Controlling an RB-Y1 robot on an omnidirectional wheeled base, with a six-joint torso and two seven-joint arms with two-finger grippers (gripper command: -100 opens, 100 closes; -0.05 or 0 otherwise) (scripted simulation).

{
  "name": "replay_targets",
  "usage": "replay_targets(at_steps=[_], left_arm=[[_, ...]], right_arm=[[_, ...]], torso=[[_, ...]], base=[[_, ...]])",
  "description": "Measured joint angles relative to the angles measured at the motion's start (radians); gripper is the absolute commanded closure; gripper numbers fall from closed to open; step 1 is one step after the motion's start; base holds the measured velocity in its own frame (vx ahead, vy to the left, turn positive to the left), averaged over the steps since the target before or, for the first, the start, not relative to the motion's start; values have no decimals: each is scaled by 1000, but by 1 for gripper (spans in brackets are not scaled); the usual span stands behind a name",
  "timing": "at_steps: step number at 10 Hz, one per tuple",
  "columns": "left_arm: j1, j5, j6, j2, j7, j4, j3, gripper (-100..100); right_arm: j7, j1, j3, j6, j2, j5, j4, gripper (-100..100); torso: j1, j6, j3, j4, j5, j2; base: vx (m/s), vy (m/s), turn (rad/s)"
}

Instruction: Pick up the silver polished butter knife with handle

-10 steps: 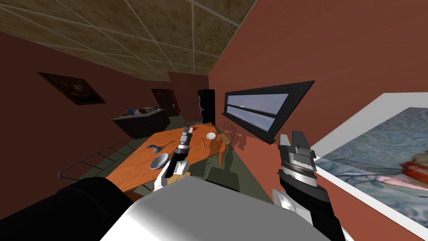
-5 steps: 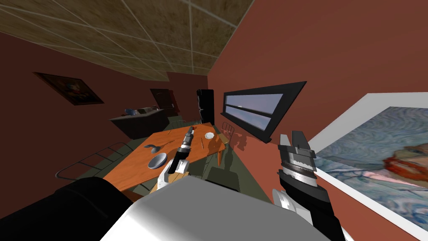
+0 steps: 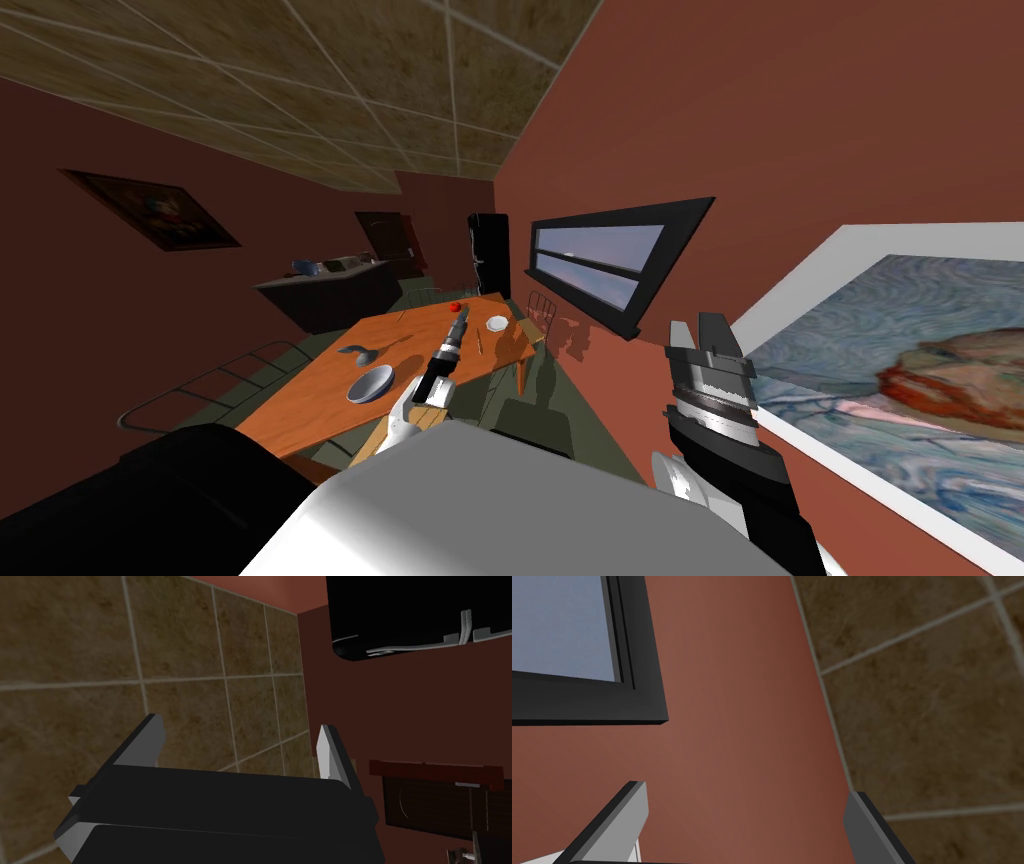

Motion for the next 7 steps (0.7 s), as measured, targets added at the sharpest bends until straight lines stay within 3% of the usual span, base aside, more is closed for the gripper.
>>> replay_targets(at_steps=[2, 7], left_arm=[[2, 0, 16, 10, -14, 37, 1, -100], [-51, -6, 50, 41, -60, 163, 2, -100]], right_arm=[[0, 0, 0, 0, 0, 0, 0, 0], [0, 0, 0, 0, 0, 0, 0, 0]], torso=[[4, 0, 0, 0, 1, 0], [4, 0, 0, 0, 1, 0]], base=[[5, -29, -12], [4, -39, -23]])
